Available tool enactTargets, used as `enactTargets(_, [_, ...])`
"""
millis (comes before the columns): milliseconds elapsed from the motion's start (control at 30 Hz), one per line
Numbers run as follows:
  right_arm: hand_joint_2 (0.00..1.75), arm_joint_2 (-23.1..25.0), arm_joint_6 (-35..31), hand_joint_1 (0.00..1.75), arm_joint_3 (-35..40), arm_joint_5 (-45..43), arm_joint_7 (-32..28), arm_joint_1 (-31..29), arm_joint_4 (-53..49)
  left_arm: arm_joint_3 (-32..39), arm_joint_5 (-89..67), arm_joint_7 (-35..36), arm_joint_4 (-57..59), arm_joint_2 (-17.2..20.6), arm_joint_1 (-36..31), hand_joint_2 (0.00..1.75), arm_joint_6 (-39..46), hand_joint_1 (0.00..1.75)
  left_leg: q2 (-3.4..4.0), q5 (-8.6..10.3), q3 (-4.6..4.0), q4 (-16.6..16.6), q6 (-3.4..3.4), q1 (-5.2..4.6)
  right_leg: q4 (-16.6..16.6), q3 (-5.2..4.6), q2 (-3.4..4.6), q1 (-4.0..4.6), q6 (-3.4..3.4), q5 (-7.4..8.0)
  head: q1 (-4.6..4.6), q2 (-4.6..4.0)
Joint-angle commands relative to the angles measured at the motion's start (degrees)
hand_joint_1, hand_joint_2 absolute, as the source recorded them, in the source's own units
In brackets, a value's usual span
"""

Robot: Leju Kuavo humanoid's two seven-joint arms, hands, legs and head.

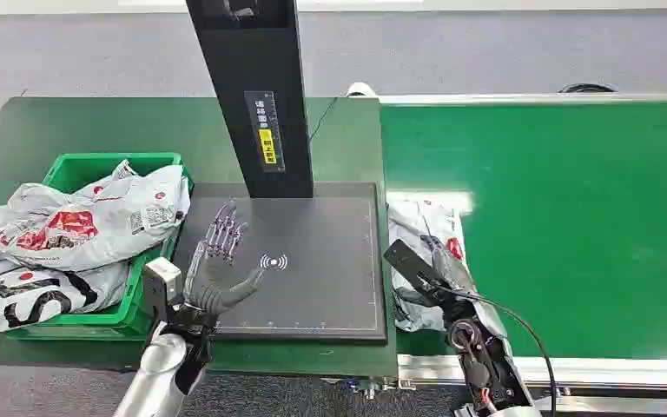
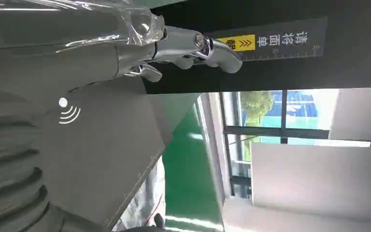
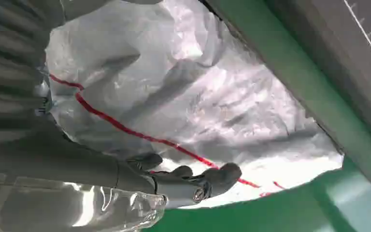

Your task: Moved the parcel from conveyor to table for the left to box.

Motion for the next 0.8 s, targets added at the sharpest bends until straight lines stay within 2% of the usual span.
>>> enactTargets(33, [1.75, -1.2, 11.5, 0.0, 9.3, 1.6, -3.0, -5.5, 18.8, -0.9, 0.6, 0.1, 9.4, -0.4, -5.4, 1.75, -0.3, 0.0, 0.08, 0.02, 0.19, -0.1, 0.01, 0.07, -0.2, 0.21, -0.02, 0.09, -0.04, 0.05, 0.0, 0.0])
enactTargets(267, [1.75, -1.4, 11.5, 0.0, 10.3, 0.9, -4.3, -6.6, 20.7, -1.3, 0.8, 0.0, 9.5, -0.1, -5.8, 1.75, 0.1, 0.0, 0.79, -0.1, 0.77, -0.1, -0.08, 0.1, -0.1, 0.49, 0.65, 0.13, -0.18, 0.15, -0.07, 0.0])
enactTargets(600, [1.75, -1.5, 13.2, 0.0, 12.3, -0.1, -6.0, -6.7, 22.5, -1.8, 1.3, -0.3, 9.6, 0.2, -6.0, 1.75, 0.1, 0.0, 0.83, -0.09, 1.11, -0.1, -0.07, 0.22, -0.2, 0.81, 0.71, 0.26, -0.21, 0.19, -0.04, 0.0])
enactTargets(633, [1.75, -1.5, 13.1, 0.54, 12.5, -0.3, -6.1, -6.7, 22.6, -1.8, 1.3, -0.3, 9.6, 0.2, -6.0, 1.75, 0.1, 0.0, 0.86, -0.12, 1.18, -0.1, -0.07, 0.21, -0.1, 0.87, 0.75, 0.25, -0.21, 0.16, -0.04, 0.0])
enactTargets(667, [1.75, -1.4, 13.1, 1.57, 12.5, -0.3, -6.1, -6.9, 22.5, -1.8, 1.3, -0.3, 9.6, 0.4, -6.0, 1.75, 0.1, 0.0, 0.8, -0.04, 1.08, -0.2, -0.06, 0.23, -0.2, 0.81, 0.65, 0.28, -0.21, 0.23, -0.04, 0.0])
enactTargets(800, [1.75, -1.4, 13.0, 1.57, 12.5, -0.3, -6.1, -7.0, 22.5, -1.7, 1.4, -0.3, 9.7, 0.5, -5.8, 1.75, 0.1, 0.0, 1.17, -0.18, 1.3, -0.1, -0.14, 0.22, -0.1, 0.89, 1.09, 0.26, -0.26, 0.2, -0.04, 0.0])
